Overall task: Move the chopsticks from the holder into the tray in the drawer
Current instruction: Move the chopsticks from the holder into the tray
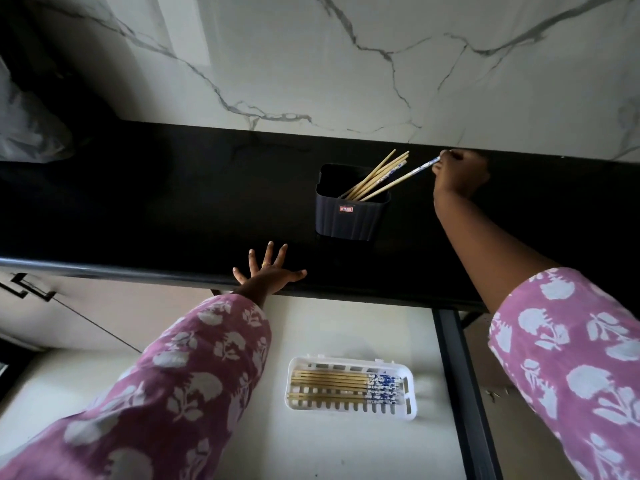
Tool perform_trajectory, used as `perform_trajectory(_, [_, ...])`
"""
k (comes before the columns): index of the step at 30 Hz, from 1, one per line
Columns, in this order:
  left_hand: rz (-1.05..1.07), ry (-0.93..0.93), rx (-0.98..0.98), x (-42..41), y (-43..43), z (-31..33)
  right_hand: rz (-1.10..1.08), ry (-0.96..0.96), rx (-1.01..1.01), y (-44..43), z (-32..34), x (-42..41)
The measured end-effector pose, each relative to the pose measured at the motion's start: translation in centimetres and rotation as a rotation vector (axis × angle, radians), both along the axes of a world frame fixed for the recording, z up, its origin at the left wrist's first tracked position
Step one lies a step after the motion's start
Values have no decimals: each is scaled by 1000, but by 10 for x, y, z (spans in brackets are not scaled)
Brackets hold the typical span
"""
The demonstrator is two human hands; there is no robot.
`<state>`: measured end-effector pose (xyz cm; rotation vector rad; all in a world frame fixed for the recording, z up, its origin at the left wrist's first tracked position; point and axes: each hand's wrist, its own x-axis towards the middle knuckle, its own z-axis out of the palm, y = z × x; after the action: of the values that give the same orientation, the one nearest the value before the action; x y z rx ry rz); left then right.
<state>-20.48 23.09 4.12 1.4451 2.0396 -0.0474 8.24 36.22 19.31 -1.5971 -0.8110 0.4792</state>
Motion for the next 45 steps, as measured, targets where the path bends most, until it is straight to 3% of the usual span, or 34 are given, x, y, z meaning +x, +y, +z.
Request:
perform_trajectory(4, [44, -13, 3, 9, 2, 11, -52, 66, 57, -25, 10, 8])
perform_trajectory(8, [175, -158, 46, 27, 16, 38, -101, 269, 162, -55, 7, 8])
perform_trajectory(13, [300, -515, 349, 54, 18, 80, -198, 683, 207, -95, -2, 9])
perform_trajectory(16, [259, -618, 507, 69, 19, 109, -53, 906, 232, -119, -13, 11])
perform_trajectory(21, [247, -827, 682, 93, 16, 145, -170, 1012, 89, -153, -33, 3])
perform_trajectory(25, [234, -910, 760, 107, 9, 164, 190, 344, -204, -183, -48, -7])
perform_trajectory(30, [178, -1072, 833, 119, -2, 179, 365, 174, -384, -202, -55, -15])
perform_trajectory(31, [161, -1063, 839, 120, -4, 182, 430, 69, -423, -202, -53, -19])
perform_trajectory(33, [116, -1017, 854, 122, -7, 186, 424, 95, -502, -199, -56, -20])
perform_trajectory(35, [44, -934, 878, 124, -11, 187, 435, -47, -589, -198, -55, -23])
perform_trajectory(36, [-3, -892, 890, 125, -13, 187, 383, -153, -548, -194, -52, -26])
perform_trajectory(38, [-87, -829, 898, 126, -17, 186, 374, -337, -283, -196, -45, -30])
perform_trajectory(41, [-153, -818, 860, 128, -21, 183, 499, -345, -50, -197, -31, -41])
perform_trajectory(45, [-143, -834, 836, 131, -26, 176, 557, -528, -7, -194, -25, -48])
